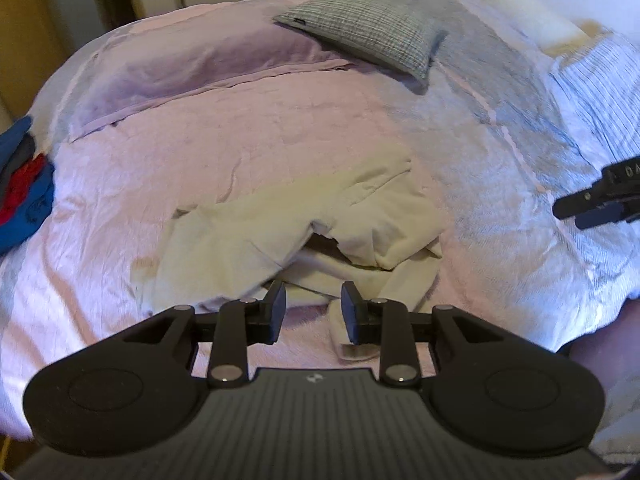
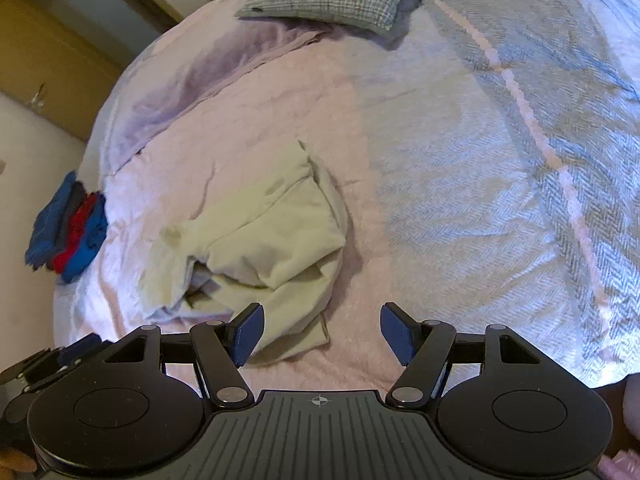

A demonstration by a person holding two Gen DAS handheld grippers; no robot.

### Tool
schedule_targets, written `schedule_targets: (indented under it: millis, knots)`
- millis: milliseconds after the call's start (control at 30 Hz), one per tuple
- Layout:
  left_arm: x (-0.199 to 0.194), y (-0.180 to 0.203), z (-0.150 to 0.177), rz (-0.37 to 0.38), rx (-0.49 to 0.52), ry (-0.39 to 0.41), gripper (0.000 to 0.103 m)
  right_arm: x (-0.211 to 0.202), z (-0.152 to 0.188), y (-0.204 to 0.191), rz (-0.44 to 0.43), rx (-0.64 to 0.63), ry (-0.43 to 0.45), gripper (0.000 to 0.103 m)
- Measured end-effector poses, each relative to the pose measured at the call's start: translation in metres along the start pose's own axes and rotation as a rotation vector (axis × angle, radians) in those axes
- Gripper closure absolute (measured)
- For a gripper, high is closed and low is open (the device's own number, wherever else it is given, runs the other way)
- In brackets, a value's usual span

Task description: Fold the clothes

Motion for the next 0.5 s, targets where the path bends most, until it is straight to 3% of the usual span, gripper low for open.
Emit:
schedule_targets:
  millis: [233,500]
  knots:
    - [0.030,-0.042,-0.016,0.104,0.165,-0.035,0.073,0.024,0.007,-0.025,0.083,0.149,0.037,0.035]
    - [0.075,-0.056,-0.008,0.241,0.339,-0.096,0.064,0.041,0.052,-0.031,0.174,0.335,0.083,0.035]
Point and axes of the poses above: each gripper's, at about its wrist camera, not at the fingertips, and x roughly the way its jaws point, y to its right, z to its underside, the point moved 8 cm from there along x, roughly the way its jaws point, and after that the axes turned 1 degree about z, right-handed, at the moved point
